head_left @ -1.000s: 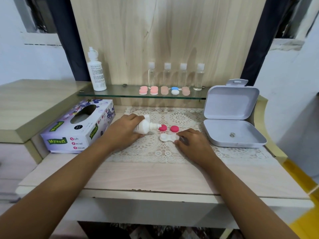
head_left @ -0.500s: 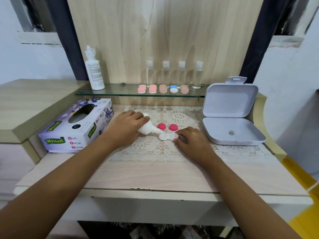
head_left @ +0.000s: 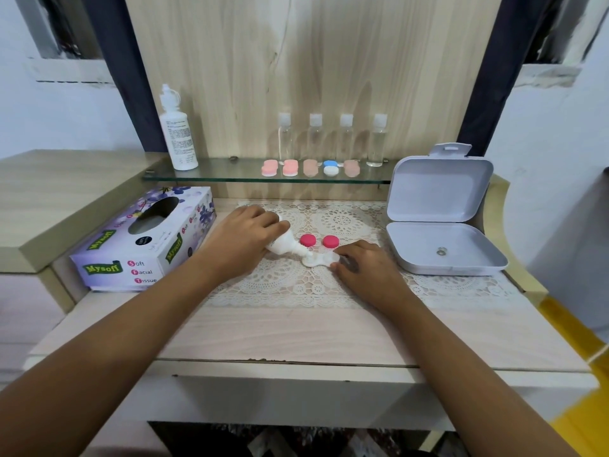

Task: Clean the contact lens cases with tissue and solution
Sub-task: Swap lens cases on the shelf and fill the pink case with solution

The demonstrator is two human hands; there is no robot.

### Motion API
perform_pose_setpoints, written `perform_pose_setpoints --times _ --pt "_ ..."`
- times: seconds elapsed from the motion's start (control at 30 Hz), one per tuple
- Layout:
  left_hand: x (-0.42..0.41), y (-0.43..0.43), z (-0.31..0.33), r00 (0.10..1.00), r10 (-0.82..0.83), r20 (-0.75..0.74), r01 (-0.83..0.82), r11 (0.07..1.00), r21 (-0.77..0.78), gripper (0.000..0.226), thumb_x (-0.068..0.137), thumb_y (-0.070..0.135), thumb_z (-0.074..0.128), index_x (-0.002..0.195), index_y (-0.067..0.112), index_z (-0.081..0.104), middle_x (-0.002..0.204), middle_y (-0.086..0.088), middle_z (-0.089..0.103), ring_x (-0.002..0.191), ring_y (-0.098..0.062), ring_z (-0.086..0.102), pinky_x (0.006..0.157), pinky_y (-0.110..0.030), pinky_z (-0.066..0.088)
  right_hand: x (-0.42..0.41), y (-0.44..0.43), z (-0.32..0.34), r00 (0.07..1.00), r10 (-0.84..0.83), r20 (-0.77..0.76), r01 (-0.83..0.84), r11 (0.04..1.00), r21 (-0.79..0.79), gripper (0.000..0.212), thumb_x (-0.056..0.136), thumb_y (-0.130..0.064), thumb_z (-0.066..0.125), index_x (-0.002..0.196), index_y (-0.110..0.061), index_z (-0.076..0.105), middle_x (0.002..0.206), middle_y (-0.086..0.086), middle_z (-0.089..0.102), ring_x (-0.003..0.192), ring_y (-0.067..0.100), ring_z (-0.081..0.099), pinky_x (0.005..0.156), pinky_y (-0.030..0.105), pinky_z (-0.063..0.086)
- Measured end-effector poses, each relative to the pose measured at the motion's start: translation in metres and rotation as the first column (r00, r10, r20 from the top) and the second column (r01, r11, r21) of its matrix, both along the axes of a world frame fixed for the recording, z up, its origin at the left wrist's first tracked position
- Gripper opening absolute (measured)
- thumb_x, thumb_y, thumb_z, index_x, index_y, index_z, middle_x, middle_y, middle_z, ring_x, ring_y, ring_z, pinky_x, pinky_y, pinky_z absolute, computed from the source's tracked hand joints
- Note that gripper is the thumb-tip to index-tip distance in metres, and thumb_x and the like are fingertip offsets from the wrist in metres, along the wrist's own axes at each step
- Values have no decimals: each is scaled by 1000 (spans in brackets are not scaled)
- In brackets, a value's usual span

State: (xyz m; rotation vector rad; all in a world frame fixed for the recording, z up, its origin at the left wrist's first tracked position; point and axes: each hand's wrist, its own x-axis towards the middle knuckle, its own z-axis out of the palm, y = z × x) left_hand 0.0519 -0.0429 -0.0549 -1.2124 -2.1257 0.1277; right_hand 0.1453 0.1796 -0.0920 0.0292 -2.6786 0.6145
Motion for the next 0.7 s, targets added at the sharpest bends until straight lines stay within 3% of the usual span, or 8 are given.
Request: perform_pose_setpoints --times 0.7 --pt "-5 3 0 997 -18 -72 18 1000 1 54 54 16 89 103 11 66 89 -7 69 75 -29 62 69 -39 51 2 0 1 1000 8 7 -8 1000 -15 32 87 -31 58 116 -18 62 108 5 61 103 25 52 87 35 42"
